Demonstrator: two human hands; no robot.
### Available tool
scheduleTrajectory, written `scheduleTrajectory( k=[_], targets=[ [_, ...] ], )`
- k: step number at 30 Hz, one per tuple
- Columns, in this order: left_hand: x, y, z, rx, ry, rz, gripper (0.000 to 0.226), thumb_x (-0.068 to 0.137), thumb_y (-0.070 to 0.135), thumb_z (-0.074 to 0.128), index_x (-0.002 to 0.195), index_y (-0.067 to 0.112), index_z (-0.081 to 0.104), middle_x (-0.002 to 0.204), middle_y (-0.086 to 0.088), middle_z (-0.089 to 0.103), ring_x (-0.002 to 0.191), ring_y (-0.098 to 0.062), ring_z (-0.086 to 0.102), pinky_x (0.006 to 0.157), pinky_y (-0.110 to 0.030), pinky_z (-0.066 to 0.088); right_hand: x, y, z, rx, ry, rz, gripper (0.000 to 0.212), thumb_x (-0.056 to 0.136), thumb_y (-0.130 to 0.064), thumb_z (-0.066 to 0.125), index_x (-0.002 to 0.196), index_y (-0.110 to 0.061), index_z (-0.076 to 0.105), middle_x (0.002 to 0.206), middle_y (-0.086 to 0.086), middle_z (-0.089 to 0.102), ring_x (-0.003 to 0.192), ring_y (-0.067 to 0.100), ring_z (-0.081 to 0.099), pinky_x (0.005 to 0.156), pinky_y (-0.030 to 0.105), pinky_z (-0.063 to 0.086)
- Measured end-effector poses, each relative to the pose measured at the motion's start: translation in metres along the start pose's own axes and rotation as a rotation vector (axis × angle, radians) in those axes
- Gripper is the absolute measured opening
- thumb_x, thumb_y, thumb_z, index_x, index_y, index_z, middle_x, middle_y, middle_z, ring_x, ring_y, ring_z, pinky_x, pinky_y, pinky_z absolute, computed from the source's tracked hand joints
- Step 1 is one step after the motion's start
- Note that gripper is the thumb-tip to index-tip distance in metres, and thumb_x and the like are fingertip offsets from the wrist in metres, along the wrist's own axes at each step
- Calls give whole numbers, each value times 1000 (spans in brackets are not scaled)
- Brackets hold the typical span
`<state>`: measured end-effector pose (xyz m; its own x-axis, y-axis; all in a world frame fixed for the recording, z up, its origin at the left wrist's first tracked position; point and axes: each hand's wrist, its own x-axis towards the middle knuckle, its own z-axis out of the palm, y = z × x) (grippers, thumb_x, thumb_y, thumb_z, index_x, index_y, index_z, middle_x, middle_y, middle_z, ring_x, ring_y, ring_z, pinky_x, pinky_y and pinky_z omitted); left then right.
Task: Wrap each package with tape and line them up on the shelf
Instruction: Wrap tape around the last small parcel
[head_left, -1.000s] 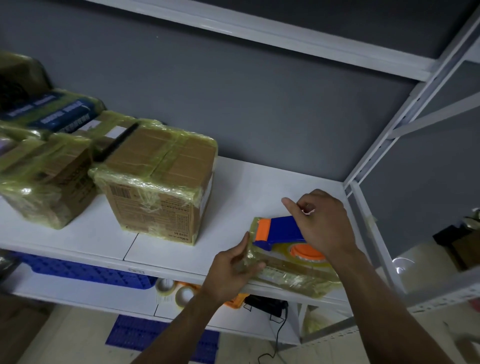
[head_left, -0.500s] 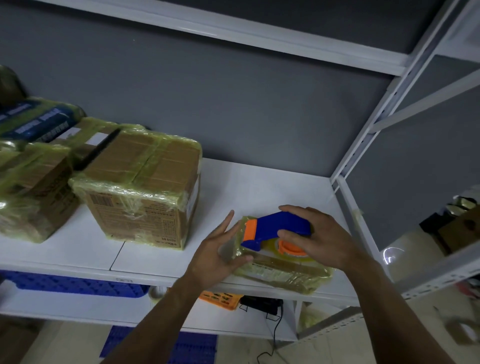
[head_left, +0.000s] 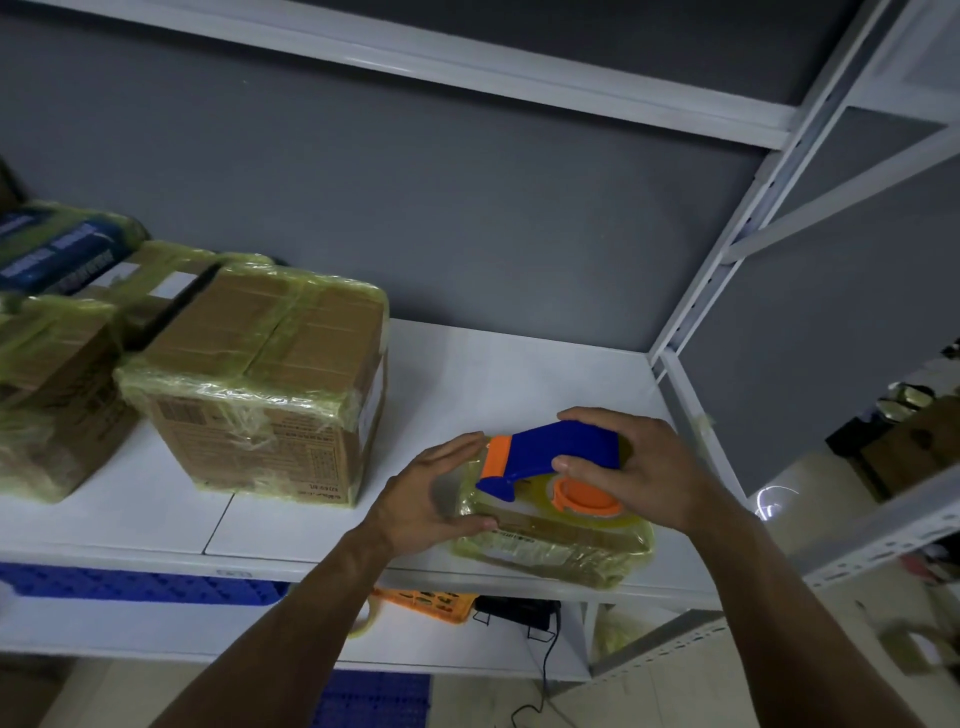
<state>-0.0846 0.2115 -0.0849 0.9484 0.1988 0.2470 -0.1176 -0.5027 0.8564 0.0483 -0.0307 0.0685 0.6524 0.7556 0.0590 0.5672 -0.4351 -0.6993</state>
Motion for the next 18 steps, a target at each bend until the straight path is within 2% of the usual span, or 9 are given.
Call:
scheduleTrajectory(
  k=[8,13,15,17,18],
  targets=[
    [-1,2,-2,110,12,3,95,70,73,80,151,51,36,155,33,35,144,3,33,117,-45,39,-12,10,-23,-66,29,32,62,70,-81,70,125,-54,63,115,-38,65,108,-12,60,78,6,50],
    [-6,7,2,121,12,19,94,82,68,73,158,40,27,162,27,26,151,-1,22,121,-41,33,-7,13,-6,-138,0,17,55,80,-63,78,130,-47,63,118,-30,66,109,-14,57,82,2,46],
    [-11,11,4,279,85,146,77,91,61,66,156,34,36,163,21,29,153,-7,20,120,-40,34,-4,14,-4,-147,11,20,54,80,-64,77,129,-47,63,117,-31,65,110,-15,56,81,2,46],
    [-15,14,8,485,169,297,63,93,58,62,148,28,52,157,15,43,151,-9,29,112,-42,45,-3,16,-3,-127,17,34,53,80,-63,78,128,-48,63,116,-32,64,110,-15,56,84,6,47],
    [-17,16,11,556,192,333,64,91,62,63,143,25,57,152,13,50,148,-10,35,109,-41,48,-3,17,-2,-116,16,41,52,80,-62,78,127,-49,63,115,-34,64,109,-15,56,85,9,48]
  ],
)
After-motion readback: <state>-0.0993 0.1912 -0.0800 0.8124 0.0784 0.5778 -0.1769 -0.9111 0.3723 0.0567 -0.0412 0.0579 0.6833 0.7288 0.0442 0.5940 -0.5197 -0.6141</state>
